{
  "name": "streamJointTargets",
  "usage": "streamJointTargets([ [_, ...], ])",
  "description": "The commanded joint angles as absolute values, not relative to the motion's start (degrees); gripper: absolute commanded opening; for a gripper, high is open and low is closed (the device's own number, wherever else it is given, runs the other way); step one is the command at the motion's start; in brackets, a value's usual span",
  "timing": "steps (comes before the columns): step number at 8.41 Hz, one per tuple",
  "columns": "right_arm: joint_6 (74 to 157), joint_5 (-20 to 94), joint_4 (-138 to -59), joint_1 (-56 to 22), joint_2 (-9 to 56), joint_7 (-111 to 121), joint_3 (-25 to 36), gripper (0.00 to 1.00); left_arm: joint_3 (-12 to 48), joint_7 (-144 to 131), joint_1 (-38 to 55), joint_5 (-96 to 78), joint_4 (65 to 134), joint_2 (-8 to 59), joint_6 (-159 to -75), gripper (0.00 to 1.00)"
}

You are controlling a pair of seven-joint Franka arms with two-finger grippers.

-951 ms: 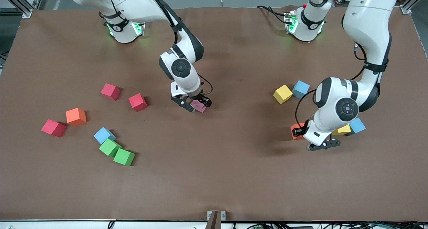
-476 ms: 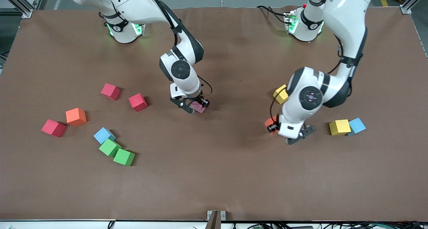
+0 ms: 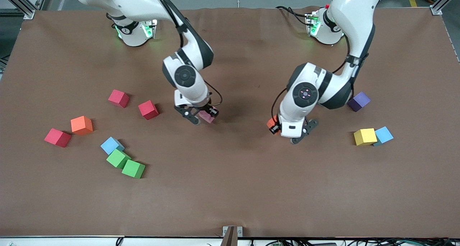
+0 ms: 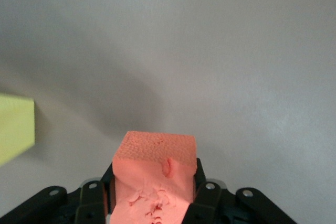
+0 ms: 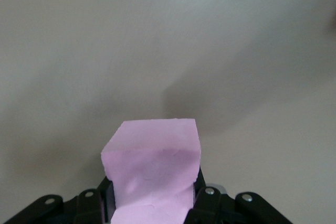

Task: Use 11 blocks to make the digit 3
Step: 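Set orange cube mid-table with the left gripper while the right gripper carries lavender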

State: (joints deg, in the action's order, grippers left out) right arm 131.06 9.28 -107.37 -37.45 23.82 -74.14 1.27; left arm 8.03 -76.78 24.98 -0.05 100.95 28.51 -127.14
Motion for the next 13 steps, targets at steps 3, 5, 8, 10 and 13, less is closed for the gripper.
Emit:
streamJointTargets([
  [3,129.38,8.97,-113.11,-30.78,15.64,-92.4,1.4,0.0,9.93,-97.32,30.3,0.0,102.83,29.87,-127.09,0.43],
  [5,129.46,8.96,-113.81,-28.22,15.73,-93.86,1.32,0.0,10.02,-107.88,33.82,0.0,103.36,29.88,-128.31,0.43],
  [8,129.73,8.96,-114.08,-26.11,16.17,-98.95,1.32,0.0,10.02,-122.65,39.01,0.0,105.81,30.15,-134.19,0.43],
  [10,129.9,8.96,-114.08,-26.1,16.08,-103.53,1.75,0.0,10.11,-132.32,40.69,0.09,106.96,29.89,-134.65,0.43],
  [13,129.9,8.96,-113.99,-25.84,16.17,-107.58,2.29,0.0,9.93,-146.29,45.34,0.52,108.46,29.97,-135.96,0.43],
])
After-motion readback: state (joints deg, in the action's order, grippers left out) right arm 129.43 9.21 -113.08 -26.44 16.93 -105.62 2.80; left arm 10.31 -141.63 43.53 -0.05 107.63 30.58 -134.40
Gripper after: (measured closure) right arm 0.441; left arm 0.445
